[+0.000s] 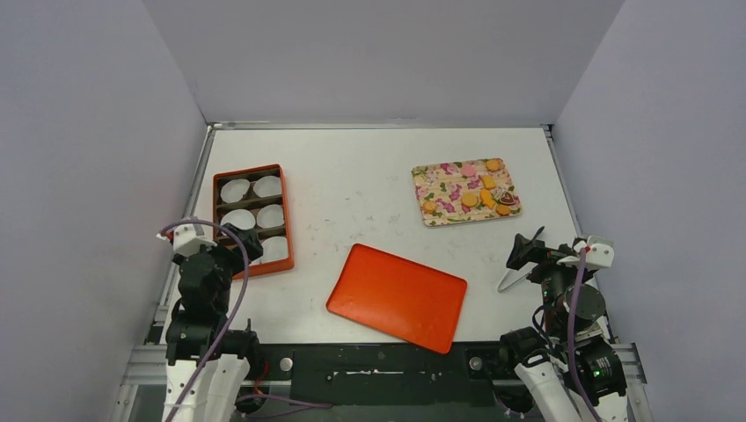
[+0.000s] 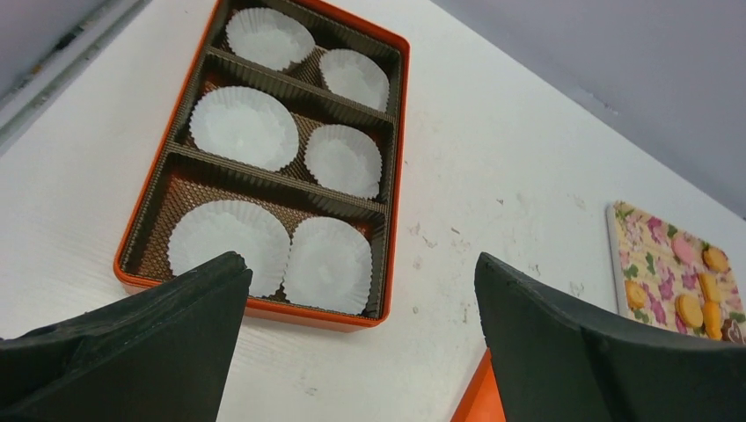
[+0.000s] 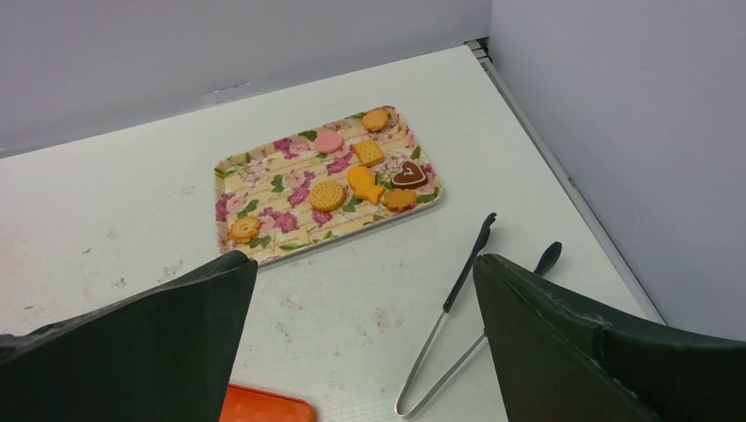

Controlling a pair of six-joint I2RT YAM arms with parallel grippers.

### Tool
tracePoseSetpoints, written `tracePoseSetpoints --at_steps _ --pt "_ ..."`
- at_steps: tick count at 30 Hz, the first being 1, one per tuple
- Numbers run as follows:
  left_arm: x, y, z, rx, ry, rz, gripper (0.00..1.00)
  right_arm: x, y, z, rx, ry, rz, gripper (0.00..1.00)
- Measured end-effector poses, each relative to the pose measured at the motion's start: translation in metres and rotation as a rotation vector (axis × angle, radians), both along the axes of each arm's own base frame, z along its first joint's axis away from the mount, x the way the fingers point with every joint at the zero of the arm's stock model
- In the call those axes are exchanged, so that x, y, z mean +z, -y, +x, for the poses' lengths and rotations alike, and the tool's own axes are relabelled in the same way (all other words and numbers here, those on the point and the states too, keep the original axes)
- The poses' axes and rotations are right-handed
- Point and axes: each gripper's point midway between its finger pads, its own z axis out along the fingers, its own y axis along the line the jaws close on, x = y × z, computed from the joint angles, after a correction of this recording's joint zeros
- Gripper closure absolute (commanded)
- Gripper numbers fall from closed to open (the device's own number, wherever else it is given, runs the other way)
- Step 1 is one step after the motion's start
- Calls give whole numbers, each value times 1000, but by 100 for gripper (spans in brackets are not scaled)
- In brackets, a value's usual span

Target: Pack the cookies

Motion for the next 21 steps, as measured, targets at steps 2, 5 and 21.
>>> tracePoseSetpoints --at_steps 2,5,21 --pt "-7 7 5 -38 -42 -6 3 0 0 0 -1 -1 0 0" --pt "-21 18 12 -87 -111 -31 3 0 0 0 -2 -3 -1 0" --pt "-84 55 108 -281 -483 -43 4 -6 3 6 -38 -47 -4 0"
